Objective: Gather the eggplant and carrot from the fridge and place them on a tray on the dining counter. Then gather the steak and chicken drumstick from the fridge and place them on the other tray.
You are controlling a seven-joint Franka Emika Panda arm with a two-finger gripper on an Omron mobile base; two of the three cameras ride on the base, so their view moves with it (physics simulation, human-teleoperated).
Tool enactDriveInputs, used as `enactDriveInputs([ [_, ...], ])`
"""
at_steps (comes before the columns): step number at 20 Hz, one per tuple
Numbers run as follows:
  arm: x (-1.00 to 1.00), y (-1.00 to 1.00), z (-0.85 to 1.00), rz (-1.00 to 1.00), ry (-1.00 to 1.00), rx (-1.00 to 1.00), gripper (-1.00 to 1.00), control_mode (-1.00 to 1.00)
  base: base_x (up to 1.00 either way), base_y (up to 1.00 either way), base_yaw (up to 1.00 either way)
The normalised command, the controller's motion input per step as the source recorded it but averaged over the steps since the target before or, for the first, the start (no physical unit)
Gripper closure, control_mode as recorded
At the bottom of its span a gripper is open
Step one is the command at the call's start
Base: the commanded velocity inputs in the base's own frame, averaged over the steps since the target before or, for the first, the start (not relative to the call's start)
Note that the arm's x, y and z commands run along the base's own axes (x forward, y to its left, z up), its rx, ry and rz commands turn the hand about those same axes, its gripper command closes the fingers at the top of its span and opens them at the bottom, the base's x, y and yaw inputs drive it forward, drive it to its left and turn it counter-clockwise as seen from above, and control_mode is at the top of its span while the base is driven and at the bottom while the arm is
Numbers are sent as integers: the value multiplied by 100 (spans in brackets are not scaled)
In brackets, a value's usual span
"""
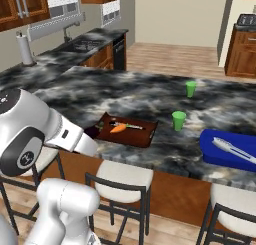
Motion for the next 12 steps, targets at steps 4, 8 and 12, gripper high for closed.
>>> enactDriveInputs([
  [4, 0, 0, 0, 0, 0, 0, 100, 100, 71, 0, 0],
  [8, 0, 0, 0, 0, 0, 0, 100, 100, 82, 0, 0],
  [12, 94, 0, -3, 0, 0, 9, 100, -100, 0, 0, 0],
])
